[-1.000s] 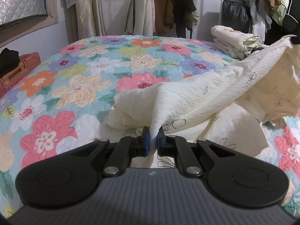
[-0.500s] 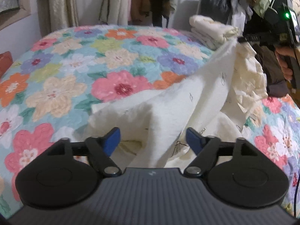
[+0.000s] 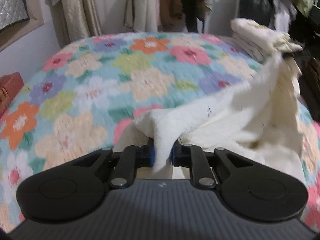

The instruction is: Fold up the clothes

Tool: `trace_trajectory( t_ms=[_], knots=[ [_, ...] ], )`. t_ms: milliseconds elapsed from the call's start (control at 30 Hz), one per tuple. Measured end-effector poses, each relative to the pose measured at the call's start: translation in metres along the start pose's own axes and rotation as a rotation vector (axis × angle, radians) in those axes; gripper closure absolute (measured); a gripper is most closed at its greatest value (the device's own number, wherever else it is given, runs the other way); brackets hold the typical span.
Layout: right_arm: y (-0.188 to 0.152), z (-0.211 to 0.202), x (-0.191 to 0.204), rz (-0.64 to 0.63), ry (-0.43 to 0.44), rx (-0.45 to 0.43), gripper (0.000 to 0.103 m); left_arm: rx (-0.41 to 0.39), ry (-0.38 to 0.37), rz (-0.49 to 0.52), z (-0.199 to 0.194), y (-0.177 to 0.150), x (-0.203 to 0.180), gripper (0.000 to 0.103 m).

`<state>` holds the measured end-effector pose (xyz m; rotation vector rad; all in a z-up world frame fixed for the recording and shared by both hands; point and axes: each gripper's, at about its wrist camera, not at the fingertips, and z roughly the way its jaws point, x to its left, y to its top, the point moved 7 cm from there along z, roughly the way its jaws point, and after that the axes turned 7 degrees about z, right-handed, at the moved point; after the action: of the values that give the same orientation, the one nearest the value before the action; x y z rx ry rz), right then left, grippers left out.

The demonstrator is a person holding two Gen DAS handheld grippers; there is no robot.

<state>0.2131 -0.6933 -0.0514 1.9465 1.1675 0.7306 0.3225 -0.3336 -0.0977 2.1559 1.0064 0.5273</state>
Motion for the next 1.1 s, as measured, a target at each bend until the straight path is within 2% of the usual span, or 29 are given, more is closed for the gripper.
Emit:
trace_trajectory(
  t_ms=[133, 200, 300, 367, 400, 433, 467, 500, 567, 600, 700, 733, 767, 800, 867, 967, 1033, 1067, 1100],
  knots=[
    [-0.012, -0.021, -0.008, -0.024, -0.002, -0.087, 0.093, -0.022, 0.033, -0.041, 0.013, 0.028, 0.028, 0.092],
    [-0.022, -0.031, -0.015, -0.025, 0.001, -0.080, 0.093, -0.045, 0.061, -0.030, 0.016, 0.037, 0.038, 0.092],
    [-0.040, -0.043, -0.026, -0.001, 0.021, -0.046, 0.092, -0.070, 0.153, -0.038, 0.022, 0.042, 0.055, 0.091],
    [-0.057, -0.048, -0.031, 0.051, 0.049, 0.004, 0.092, -0.066, 0.222, -0.086, 0.027, 0.036, 0.064, 0.080],
    [-0.066, -0.049, -0.033, 0.073, 0.064, 0.028, 0.091, -0.032, 0.248, -0.092, 0.027, 0.028, 0.065, 0.059],
    [-0.077, -0.051, -0.033, 0.096, 0.080, 0.051, 0.091, 0.009, 0.273, -0.094, 0.026, 0.020, 0.065, 0.047],
    [-0.090, -0.052, -0.034, 0.123, 0.098, 0.069, 0.088, 0.049, 0.297, -0.095, 0.026, 0.012, 0.064, 0.047],
    [-0.102, -0.054, -0.034, 0.148, 0.116, 0.089, 0.087, 0.070, 0.258, -0.097, 0.020, 0.002, 0.058, 0.046],
    [-0.127, -0.052, -0.032, 0.166, 0.143, 0.138, 0.086, 0.088, 0.141, -0.114, 0.004, -0.017, 0.042, 0.037],
    [-0.140, -0.051, -0.031, 0.175, 0.155, 0.164, 0.086, 0.082, 0.086, -0.136, -0.006, -0.029, 0.035, 0.028],
    [-0.169, -0.053, -0.026, 0.206, 0.182, 0.240, 0.084, 0.091, 0.027, -0.160, -0.029, -0.065, 0.016, 0.017],
    [-0.175, -0.057, -0.022, 0.216, 0.194, 0.249, 0.084, 0.112, 0.032, -0.138, -0.032, -0.077, 0.009, 0.013],
    [-0.181, -0.062, -0.019, 0.224, 0.204, 0.258, 0.081, 0.138, 0.042, -0.108, -0.033, -0.088, 0.002, 0.011],
    [-0.185, -0.066, -0.016, 0.225, 0.206, 0.256, 0.074, 0.163, 0.053, -0.078, -0.035, -0.100, -0.005, 0.011],
    [-0.191, -0.073, -0.006, 0.204, 0.217, 0.257, 0.064, 0.169, 0.035, -0.065, -0.035, -0.113, -0.016, 0.011],
    [-0.199, -0.084, 0.013, 0.167, 0.245, 0.269, 0.059, 0.167, -0.022, -0.082, -0.034, -0.127, -0.030, 0.011],
    [-0.203, -0.092, 0.022, 0.204, 0.300, 0.273, 0.049, 0.159, -0.085, -0.132, -0.033, -0.127, -0.040, 0.011],
    [-0.208, -0.095, 0.026, 0.242, 0.328, 0.268, 0.043, 0.154, -0.102, -0.141, -0.033, -0.126, -0.046, 0.011],
    [-0.215, -0.096, 0.030, 0.293, 0.349, 0.260, 0.041, 0.147, -0.090, -0.121, -0.035, -0.125, -0.053, 0.011]
  ],
)
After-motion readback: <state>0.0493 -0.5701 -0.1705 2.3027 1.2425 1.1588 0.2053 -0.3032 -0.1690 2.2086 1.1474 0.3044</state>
